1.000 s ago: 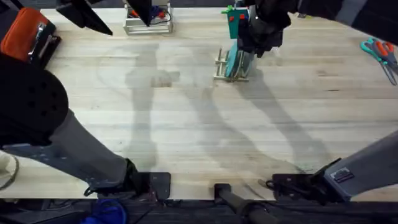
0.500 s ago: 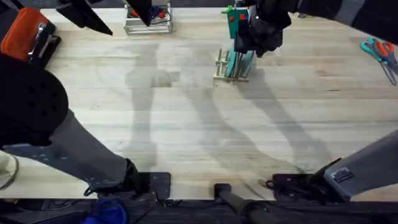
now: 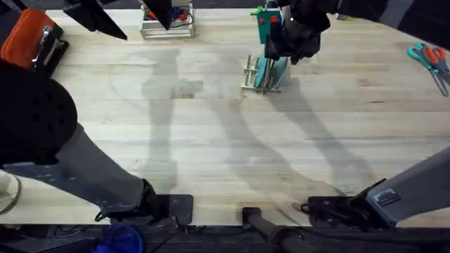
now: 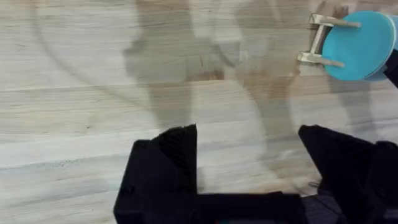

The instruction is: Pick up the plates from the table one by one and place each into a slot on the dish rack.

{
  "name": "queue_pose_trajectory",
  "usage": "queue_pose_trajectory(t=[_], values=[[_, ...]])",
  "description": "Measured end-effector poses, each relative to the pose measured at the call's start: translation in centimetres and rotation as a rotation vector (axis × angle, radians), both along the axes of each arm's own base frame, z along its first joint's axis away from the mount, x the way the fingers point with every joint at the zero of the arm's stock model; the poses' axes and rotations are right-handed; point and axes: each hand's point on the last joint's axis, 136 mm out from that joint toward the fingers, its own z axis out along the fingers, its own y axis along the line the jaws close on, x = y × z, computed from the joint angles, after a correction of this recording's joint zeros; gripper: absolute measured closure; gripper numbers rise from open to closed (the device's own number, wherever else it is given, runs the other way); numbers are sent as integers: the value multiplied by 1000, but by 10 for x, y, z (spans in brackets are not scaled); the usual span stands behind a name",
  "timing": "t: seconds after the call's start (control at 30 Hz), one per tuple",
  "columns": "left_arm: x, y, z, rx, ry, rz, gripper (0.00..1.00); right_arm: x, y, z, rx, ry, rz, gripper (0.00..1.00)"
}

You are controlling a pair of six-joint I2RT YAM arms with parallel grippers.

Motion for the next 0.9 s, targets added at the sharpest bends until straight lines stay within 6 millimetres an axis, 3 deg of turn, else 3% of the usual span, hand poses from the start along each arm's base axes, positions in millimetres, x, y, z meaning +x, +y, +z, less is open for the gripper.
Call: queue_pose_trajectory(t=[0.3,0.6,0.9], values=[[0,0,0,0,0,0,8,-1,0,8,10,-18,1,643],[0,0,0,0,0,0,7,-8,-5,75,84,-170,-2,573],[0,0,0,0,0,0,9,-32,-23,122,74,-254,39,552]])
